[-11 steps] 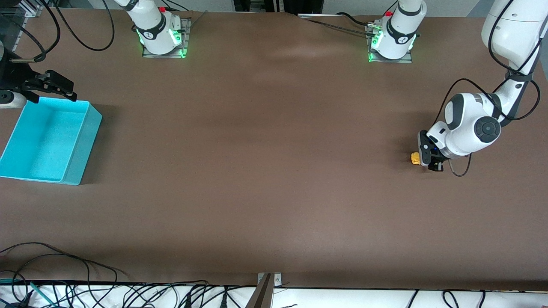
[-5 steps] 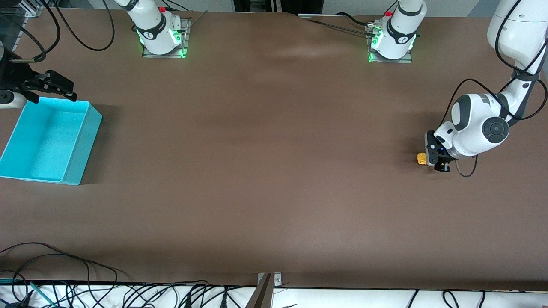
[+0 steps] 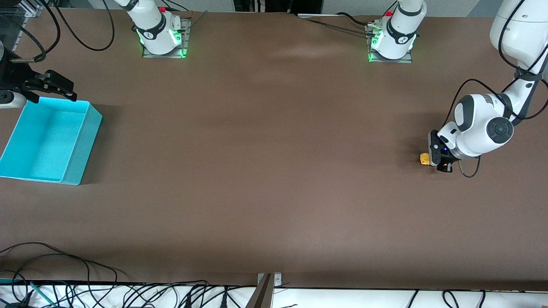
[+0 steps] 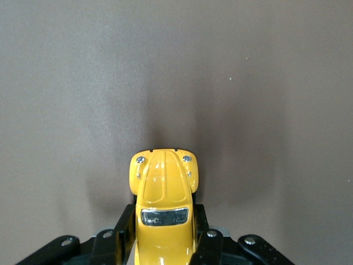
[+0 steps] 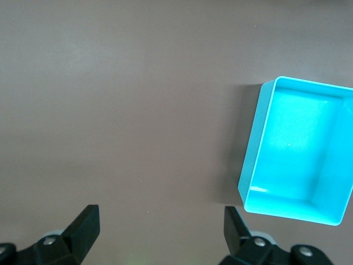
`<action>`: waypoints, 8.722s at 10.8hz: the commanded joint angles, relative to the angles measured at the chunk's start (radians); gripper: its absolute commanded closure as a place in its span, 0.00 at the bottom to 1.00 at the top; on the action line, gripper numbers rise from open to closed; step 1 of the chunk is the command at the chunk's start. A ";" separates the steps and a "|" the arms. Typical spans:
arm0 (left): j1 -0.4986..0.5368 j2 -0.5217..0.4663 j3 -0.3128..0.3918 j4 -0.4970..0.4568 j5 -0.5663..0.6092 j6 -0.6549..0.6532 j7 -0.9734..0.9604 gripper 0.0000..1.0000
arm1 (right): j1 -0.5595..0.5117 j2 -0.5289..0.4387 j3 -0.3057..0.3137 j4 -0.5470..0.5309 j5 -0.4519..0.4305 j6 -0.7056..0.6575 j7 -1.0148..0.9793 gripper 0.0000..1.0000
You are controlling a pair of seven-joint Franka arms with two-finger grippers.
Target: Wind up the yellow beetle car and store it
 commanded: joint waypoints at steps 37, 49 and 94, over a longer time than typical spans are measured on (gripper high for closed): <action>0.110 0.071 -0.005 0.073 0.034 0.016 0.128 1.00 | -0.001 0.006 -0.006 0.021 0.018 -0.013 -0.013 0.00; 0.123 0.071 -0.005 0.073 0.023 0.014 0.094 1.00 | -0.001 0.006 -0.006 0.021 0.018 -0.013 -0.013 0.00; -0.370 -0.576 0.107 0.391 -0.261 -0.961 -1.508 0.00 | -0.059 0.155 0.049 -0.400 -0.020 0.508 -0.683 0.00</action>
